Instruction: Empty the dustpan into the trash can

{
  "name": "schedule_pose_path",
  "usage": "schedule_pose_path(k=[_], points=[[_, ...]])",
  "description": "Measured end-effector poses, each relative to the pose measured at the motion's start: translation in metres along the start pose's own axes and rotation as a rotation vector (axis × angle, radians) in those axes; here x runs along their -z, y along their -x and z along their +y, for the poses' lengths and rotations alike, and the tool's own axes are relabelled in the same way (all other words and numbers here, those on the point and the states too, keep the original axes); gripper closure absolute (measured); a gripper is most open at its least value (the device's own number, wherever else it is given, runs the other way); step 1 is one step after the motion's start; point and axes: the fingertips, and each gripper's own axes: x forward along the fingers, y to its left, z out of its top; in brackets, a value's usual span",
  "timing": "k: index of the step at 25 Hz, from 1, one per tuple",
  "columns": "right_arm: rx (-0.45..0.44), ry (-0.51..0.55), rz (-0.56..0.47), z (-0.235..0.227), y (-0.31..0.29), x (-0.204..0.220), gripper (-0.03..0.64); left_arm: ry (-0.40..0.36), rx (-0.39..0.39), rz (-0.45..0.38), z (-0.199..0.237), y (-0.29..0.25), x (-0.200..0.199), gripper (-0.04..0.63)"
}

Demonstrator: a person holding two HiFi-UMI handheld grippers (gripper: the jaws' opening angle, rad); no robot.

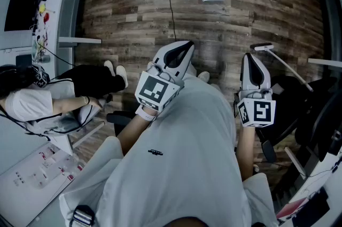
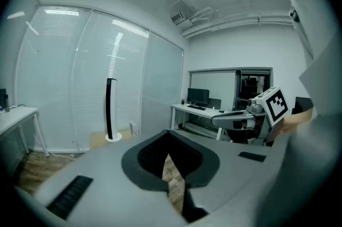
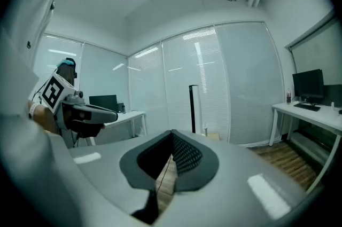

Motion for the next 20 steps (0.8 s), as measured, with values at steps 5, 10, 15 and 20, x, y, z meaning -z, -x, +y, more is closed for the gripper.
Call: schedule_pose_path(k=[5, 10, 15, 20], points=[[0.012, 0.01, -0.005, -0.008, 0.005, -0.002, 0.614, 0.013, 0.007, -0.013, -0.011, 0.0, -0.003, 0.59], [0.021, 0.052, -0.035, -0.01, 0.012, -0.007, 0.614, 0.009, -0.008, -0.011, -0.013, 0.004, -0.004, 0.589], [-0.042, 0.141, -0.078, 0.008, 0.009, -0.018, 0.614, 0.014, -0.023, -0.005, -0.004, 0.007, -0.005, 0.589], [-0.067, 0.207, 0.006, 0.007, -0.001, -0.01, 0.606, 0.025, -0.012, -0.004, 0.004, -0.007, -0.005, 0.589]])
